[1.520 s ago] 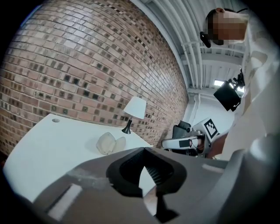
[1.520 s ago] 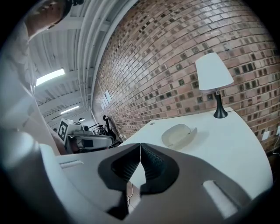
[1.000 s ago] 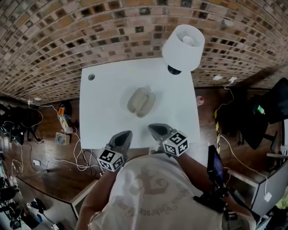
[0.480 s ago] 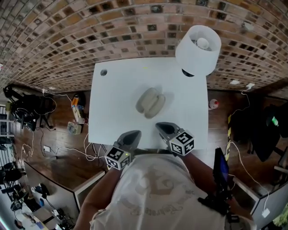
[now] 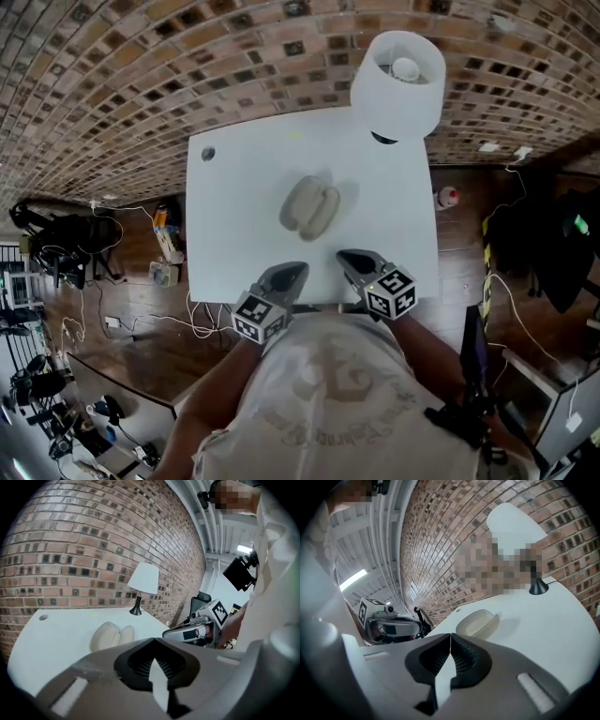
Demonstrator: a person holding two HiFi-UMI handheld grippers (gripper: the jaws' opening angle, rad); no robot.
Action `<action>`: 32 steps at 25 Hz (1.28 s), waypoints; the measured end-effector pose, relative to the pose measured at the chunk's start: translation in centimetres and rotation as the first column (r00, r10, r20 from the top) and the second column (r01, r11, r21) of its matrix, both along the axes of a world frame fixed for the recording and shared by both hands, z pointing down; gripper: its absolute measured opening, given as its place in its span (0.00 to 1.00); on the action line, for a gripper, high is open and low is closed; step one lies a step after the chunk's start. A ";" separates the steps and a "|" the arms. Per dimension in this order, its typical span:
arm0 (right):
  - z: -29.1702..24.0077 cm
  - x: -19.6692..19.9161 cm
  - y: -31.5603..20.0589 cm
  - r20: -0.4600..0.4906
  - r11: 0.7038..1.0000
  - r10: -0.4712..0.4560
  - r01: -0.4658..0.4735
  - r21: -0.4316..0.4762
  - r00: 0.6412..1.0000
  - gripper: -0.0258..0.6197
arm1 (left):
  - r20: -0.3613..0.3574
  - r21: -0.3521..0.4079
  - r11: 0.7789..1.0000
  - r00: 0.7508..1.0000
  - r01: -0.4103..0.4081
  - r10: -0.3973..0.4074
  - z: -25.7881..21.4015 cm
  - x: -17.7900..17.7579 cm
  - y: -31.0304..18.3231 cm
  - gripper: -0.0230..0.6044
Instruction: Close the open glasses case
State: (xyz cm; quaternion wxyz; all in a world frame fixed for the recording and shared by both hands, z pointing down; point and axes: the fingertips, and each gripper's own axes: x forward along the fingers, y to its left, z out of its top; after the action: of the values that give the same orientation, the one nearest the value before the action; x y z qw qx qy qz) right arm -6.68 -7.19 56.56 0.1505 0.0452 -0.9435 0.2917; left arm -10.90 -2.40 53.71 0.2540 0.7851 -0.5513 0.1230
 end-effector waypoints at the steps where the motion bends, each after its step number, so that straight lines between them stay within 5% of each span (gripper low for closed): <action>1: 0.1 0.2 0.0 -0.005 1.000 0.013 -0.013 0.000 1.000 0.06 | -0.004 -0.003 1.000 1.000 -0.015 0.015 0.2 0.2 -0.1 0.05; 17: 0.5 -0.8 1.5 -0.078 0.986 0.165 -0.164 0.021 0.983 0.06 | 0.043 -0.081 0.980 0.982 -0.180 0.184 3.9 -1.9 -0.5 0.05; 25: 0.8 0.2 2.6 -0.123 0.971 0.238 -0.236 0.031 0.963 0.06 | 0.175 -0.135 0.952 0.939 -0.276 0.297 6.7 -1.5 -2.7 0.12; 32: 1.3 1.3 2.0 -0.131 0.952 0.305 -0.305 0.019 0.943 0.06 | 0.280 -0.178 0.947 0.909 -0.267 0.309 8.2 -1.9 -4.9 0.24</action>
State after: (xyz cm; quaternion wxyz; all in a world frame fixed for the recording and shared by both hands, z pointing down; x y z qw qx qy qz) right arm -5.41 -5.15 57.91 0.1660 0.2099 -0.9128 0.3086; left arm -12.83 -7.34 61.93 0.1978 0.8105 -0.4521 0.3156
